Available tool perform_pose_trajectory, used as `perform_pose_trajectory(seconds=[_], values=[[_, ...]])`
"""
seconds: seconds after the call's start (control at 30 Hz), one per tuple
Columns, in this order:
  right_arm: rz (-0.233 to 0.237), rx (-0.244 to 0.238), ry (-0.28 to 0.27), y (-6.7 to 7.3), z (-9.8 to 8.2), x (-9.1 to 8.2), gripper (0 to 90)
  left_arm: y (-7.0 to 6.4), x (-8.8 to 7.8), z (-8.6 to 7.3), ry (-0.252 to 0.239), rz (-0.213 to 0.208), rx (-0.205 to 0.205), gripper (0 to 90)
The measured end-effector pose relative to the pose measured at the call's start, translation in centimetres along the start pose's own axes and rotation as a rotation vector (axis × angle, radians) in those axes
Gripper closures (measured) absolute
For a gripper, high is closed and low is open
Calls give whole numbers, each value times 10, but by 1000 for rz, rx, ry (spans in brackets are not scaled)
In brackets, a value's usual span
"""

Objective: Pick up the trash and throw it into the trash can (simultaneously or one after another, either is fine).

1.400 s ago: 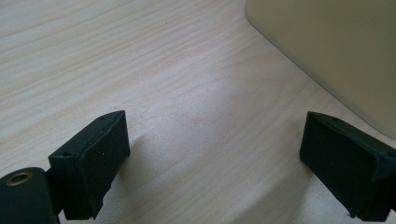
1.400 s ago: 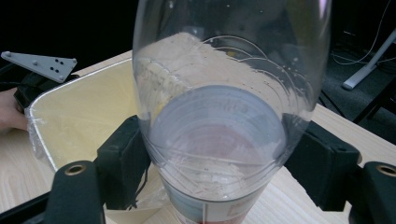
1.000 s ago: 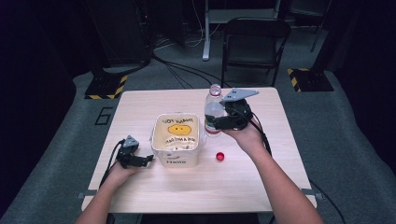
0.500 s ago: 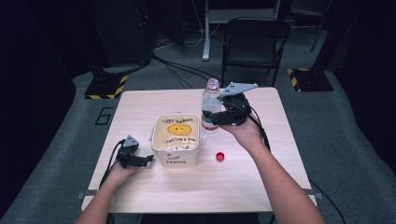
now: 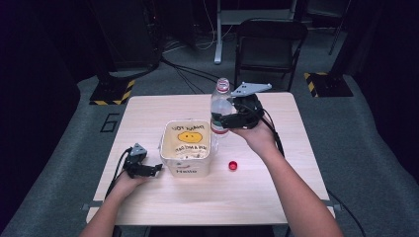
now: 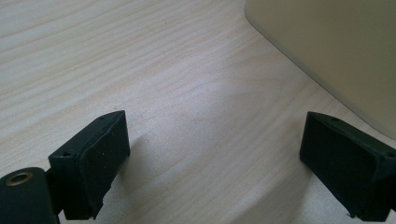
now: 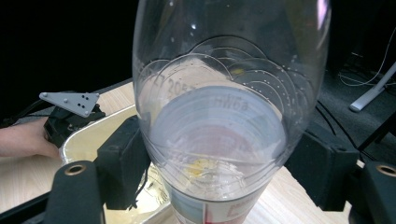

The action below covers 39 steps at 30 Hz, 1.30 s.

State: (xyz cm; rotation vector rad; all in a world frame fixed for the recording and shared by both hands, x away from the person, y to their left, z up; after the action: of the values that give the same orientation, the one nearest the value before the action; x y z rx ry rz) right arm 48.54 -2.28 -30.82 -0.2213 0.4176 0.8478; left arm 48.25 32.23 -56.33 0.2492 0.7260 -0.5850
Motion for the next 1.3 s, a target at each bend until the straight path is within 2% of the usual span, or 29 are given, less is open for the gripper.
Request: perform_pose_trajectory(seconds=[0.83, 1.3], values=[[42, -29, -24, 14, 22, 12, 257, 0, 0, 0, 0, -1, -1, 82], [71, -20, -33, 25, 26, 29, 257, 0, 0, 0, -1, -1, -3, 82]])
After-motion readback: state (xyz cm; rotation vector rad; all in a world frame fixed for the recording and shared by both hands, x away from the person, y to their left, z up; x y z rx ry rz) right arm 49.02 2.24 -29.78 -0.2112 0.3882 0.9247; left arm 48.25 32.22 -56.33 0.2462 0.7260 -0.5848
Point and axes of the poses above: each handheld gripper's, and its own axes: x roughly forward along the jaws, z roughly out of its top, y roughly to its left, the point moved 5 cm from there along x, roughly forward along the jaws, and after that the axes turned 1 degree about z, right-handed, at the moved point
